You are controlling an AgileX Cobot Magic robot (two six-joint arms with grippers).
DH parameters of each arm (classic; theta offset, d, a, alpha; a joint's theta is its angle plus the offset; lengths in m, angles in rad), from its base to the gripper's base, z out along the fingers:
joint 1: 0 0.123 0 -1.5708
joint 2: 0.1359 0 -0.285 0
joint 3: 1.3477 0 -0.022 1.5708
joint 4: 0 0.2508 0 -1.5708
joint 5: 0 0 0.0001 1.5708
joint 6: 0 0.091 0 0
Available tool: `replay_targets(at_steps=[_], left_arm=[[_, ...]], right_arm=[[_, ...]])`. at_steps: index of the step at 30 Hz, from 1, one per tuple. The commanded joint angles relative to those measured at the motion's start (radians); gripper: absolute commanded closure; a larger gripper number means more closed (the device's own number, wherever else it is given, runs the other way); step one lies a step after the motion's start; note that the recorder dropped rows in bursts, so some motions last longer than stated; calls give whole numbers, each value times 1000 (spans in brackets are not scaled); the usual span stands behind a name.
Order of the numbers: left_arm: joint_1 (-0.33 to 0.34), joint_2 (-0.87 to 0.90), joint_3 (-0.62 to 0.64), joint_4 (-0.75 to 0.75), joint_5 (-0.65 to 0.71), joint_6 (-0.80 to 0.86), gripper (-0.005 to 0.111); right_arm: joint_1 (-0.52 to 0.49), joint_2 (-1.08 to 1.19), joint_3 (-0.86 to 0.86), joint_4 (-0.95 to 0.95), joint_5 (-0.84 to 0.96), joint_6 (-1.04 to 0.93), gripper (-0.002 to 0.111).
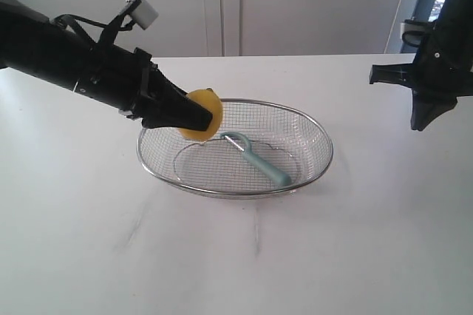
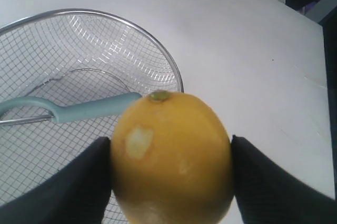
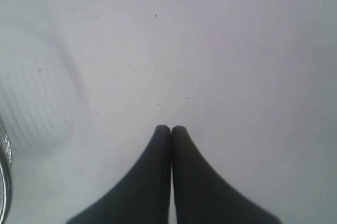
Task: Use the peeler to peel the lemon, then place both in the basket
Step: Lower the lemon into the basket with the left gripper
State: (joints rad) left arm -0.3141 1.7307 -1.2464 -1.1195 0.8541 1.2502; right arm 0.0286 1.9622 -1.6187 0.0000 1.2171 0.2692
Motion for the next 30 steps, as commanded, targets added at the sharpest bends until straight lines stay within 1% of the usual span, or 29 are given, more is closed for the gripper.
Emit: replay_targets(at_steps=[1, 4, 10, 13, 17, 20, 26, 30], left_arm=[[3, -10, 5, 0, 37, -43, 107], [3, -10, 5, 23, 37, -50, 107], [3, -10, 5, 35, -8, -156, 107], [1, -10, -19, 85, -18, -210, 107], [-22, -10, -90, 268, -19, -368, 107], [-65, -10, -153, 427, -19, -498, 107], [-166, -10, -243, 691, -33, -721, 107], [-214, -9, -301, 858, -33, -875, 107]], right_arm=[[-6, -12, 3, -10, 4, 6, 108], [-6, -12, 3, -10, 4, 6, 108], [-6, -12, 3, -7, 4, 6, 108], [-6, -12, 3, 0, 4, 6, 108], [-6, -12, 3, 0, 4, 6, 108], [-6, -12, 3, 0, 4, 6, 108], [-6, -12, 3, 0, 4, 6, 108], [-6, -12, 3, 0, -12, 6, 108]])
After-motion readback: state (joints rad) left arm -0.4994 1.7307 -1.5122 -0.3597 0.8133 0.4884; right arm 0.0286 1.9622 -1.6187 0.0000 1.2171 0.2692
